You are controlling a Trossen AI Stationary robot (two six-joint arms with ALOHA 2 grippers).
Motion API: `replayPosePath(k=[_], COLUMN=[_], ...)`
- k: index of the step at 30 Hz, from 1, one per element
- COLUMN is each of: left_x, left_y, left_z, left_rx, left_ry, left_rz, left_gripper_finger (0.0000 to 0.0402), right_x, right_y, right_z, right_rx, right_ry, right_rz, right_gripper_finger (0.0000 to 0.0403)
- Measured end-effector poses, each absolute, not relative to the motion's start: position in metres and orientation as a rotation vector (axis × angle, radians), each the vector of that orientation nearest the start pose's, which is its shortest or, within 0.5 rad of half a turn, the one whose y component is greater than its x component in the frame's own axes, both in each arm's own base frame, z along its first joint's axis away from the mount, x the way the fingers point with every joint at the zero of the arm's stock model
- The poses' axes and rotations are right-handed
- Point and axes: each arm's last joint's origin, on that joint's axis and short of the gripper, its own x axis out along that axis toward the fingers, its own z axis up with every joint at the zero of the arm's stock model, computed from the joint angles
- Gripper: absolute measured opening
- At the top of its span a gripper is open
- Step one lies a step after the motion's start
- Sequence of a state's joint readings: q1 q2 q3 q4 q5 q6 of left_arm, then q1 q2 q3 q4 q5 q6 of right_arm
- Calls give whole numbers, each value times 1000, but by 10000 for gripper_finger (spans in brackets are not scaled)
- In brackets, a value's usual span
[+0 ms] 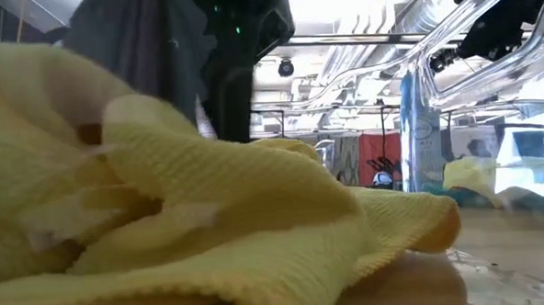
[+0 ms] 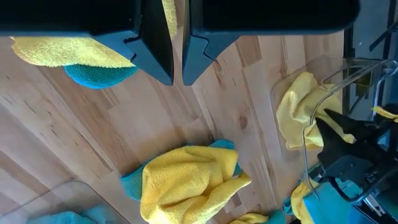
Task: Sort microfiber towel by color & place in baskets
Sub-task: Put the yellow microfiber towel into the bottom transparent bin
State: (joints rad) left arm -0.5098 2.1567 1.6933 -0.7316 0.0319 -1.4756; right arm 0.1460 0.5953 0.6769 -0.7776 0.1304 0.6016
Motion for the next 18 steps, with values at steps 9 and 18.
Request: replayPosePath(k=[9, 18], left_x=[401, 394], left_y=[-223, -207], left_z=[221, 270], left_rx=[-933, -772], left_ry=[1166, 1173], left_rz=[394, 488], left_gripper_finger=[100, 99], right_x=[114, 114], right_y=[13, 13], right_z=[270, 270], right_rx=[481, 489], right_ry=[669, 669], right_rz=[-192, -194], right_gripper_finger=[28, 28])
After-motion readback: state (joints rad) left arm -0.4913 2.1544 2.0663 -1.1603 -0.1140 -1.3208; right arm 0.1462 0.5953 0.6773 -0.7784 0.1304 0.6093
